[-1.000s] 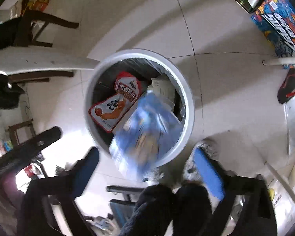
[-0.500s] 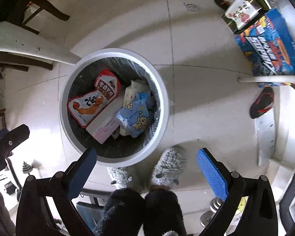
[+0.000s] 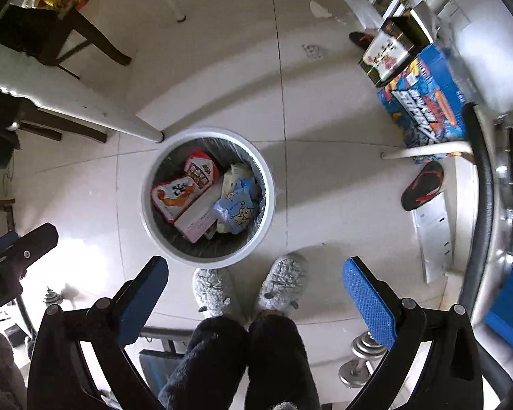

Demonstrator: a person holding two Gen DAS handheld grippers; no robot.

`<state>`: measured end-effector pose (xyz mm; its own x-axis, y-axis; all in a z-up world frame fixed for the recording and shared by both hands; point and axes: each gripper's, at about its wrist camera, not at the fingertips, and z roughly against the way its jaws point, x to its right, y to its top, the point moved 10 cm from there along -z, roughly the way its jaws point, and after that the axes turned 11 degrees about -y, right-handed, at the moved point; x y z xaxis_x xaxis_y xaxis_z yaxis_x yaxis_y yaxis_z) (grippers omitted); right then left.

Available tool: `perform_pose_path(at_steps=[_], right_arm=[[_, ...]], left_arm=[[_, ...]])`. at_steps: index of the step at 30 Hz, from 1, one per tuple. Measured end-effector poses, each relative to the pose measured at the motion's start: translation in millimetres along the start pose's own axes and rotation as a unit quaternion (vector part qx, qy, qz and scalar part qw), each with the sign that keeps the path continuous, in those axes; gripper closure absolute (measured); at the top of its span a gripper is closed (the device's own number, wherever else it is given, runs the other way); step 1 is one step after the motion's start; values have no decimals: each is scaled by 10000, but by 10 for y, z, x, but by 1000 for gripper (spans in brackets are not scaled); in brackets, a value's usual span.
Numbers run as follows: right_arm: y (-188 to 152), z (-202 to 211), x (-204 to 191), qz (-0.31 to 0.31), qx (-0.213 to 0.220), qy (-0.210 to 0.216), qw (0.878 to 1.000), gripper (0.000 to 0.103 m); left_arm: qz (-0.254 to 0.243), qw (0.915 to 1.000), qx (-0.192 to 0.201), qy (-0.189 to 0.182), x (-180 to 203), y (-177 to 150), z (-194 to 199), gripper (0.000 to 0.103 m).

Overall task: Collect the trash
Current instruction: 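Bring both tools back over the table toward the remaining items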

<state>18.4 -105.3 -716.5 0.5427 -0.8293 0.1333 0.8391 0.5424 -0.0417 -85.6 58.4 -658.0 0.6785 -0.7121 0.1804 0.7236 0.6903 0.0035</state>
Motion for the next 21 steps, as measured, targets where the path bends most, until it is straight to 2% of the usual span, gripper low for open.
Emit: perform_pose_path(at_steps=[5,14,21], right_arm=[[-80,601,90,-38,92,1,10000,0],[-282,1773,204,-108,188,87,9997,0],[-405,2638,235,-54,338,97,9994,0]], left_arm=[[47,9999,7,-146,96,-115,483,0],[-157,9994,58,-302,277,-299,1455,0],[-327,9986,154,-395,370,-306,2183,0]])
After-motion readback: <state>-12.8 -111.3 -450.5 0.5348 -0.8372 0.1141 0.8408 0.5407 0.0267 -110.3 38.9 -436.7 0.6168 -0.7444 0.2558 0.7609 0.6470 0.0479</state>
